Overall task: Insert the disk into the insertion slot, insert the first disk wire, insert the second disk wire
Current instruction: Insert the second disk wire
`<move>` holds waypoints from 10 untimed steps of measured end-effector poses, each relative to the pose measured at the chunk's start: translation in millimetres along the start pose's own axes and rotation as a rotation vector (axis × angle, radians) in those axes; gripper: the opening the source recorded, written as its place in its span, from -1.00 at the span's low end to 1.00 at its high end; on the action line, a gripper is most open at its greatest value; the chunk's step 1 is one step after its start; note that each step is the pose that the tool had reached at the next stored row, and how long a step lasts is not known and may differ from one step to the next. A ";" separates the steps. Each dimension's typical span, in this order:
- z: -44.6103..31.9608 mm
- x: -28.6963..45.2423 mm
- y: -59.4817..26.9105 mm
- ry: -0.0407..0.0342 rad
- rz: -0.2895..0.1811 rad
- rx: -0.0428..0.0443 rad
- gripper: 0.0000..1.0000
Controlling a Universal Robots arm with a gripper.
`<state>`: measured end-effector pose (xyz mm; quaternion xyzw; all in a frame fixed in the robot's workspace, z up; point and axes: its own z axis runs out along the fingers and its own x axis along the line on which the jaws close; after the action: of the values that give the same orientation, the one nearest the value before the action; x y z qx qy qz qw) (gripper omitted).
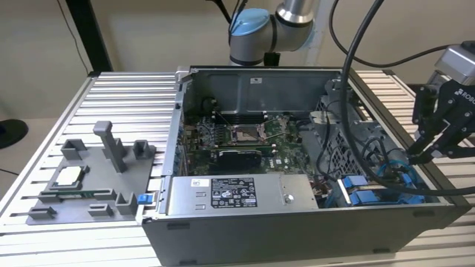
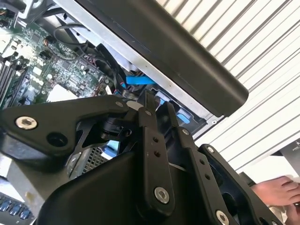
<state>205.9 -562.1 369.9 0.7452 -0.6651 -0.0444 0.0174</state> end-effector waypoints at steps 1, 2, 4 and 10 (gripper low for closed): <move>0.5 0.0 -0.4 0.0000 -0.002 -0.0001 1.00; 0.9 0.1 -0.7 0.0002 -0.003 -0.0001 1.00; 1.8 0.2 -1.0 0.0006 -0.005 -0.0002 1.00; 2.8 0.2 -1.2 0.0006 -0.006 -0.0002 1.00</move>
<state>206.9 -562.1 367.0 0.7471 -0.6630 -0.0443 0.0175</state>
